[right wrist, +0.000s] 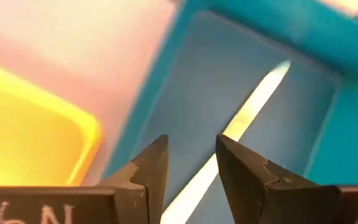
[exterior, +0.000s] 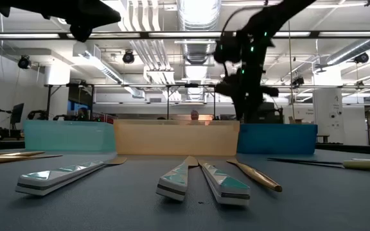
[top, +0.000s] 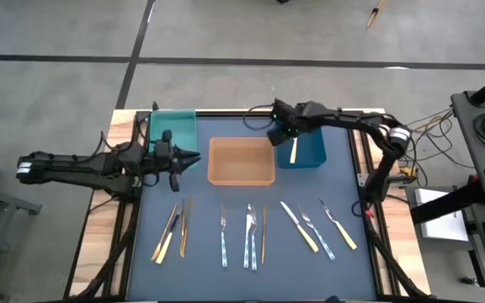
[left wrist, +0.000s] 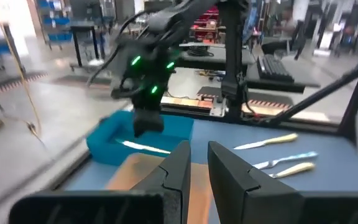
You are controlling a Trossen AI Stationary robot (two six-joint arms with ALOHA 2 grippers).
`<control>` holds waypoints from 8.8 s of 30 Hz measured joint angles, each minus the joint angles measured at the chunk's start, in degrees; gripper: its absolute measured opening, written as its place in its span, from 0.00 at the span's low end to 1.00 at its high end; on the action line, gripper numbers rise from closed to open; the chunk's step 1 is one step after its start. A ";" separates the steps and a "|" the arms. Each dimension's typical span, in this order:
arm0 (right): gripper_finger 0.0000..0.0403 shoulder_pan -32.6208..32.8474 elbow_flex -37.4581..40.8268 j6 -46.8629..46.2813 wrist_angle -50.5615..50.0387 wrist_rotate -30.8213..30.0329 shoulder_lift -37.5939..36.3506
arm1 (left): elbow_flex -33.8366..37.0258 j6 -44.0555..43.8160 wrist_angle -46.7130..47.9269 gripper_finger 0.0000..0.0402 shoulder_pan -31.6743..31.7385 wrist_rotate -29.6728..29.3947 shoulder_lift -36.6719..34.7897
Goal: Sort silverware by color (type)
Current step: Put the gold knife into the green bin
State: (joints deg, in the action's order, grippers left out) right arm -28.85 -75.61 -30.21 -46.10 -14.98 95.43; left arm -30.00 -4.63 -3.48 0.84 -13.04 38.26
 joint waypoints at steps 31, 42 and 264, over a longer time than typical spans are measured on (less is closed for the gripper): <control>0.27 40.16 33.74 36.96 53.18 -8.64 -34.10 | -0.35 -64.50 6.56 0.10 -23.74 0.21 22.94; 0.27 40.09 33.74 50.65 61.88 -2.85 -34.36 | -0.35 -75.33 6.53 0.10 -26.00 1.94 28.31; 0.27 35.07 37.92 49.60 55.71 -3.04 -39.88 | -24.41 -79.86 54.64 0.00 -24.87 9.49 56.63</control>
State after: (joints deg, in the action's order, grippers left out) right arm 6.22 -37.69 19.39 9.61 -18.02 55.55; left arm -54.41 -84.49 51.16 -24.03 -3.55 94.89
